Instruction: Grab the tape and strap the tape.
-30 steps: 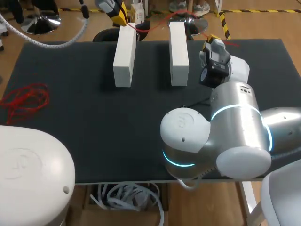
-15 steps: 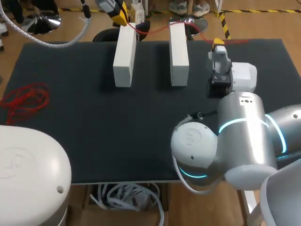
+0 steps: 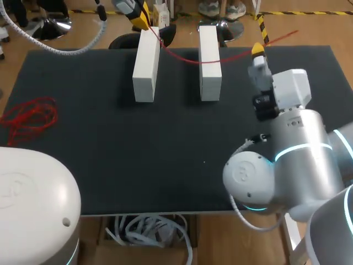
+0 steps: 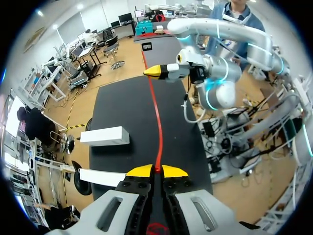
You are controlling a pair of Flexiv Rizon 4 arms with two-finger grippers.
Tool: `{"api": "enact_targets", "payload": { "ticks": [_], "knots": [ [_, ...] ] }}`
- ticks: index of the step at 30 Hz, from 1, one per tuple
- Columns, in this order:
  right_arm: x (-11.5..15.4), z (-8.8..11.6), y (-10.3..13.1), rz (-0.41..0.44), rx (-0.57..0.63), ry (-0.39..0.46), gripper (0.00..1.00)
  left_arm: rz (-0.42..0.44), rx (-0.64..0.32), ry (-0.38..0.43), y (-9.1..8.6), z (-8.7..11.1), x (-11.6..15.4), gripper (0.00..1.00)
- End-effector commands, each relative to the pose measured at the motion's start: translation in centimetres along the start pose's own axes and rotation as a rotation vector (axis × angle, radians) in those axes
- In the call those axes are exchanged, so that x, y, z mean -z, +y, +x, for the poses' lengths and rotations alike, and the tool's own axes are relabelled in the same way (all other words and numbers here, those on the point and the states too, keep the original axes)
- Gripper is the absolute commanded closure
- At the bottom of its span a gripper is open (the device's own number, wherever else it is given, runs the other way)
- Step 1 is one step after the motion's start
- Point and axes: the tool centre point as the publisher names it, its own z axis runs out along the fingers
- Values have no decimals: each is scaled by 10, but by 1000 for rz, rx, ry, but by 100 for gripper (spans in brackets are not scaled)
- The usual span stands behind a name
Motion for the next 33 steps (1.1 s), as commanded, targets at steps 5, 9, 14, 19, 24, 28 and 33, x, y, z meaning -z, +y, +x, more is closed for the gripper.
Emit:
{"api": "enact_targets", "payload": {
  "ticks": [5, 9, 14, 19, 24, 28, 33],
  "knots": [
    [-15, 15, 5, 227, 971, -230, 100, -3, 1, 0, 0, 1, 1, 100],
    [-16, 18, 8, 264, 1062, -383, 100, -3, 1, 0, 0, 1, 1, 100],
    [-16, 18, 8, 264, 1062, -383, 100, -3, 1, 0, 0, 1, 1, 100],
    [-16, 18, 8, 264, 1062, -383, 100, -3, 1, 0, 0, 1, 1, 100],
    [-16, 18, 8, 264, 1062, -383, 100, -3, 1, 0, 0, 1, 1, 100],
    [-18, 18, -1, 223, 1246, -461, 100, -3, 1, 0, 0, 1, 1, 100],
    [-23, 24, -20, 182, 1681, -514, 100, -3, 1, 0, 0, 1, 1, 100]
  ]
}}
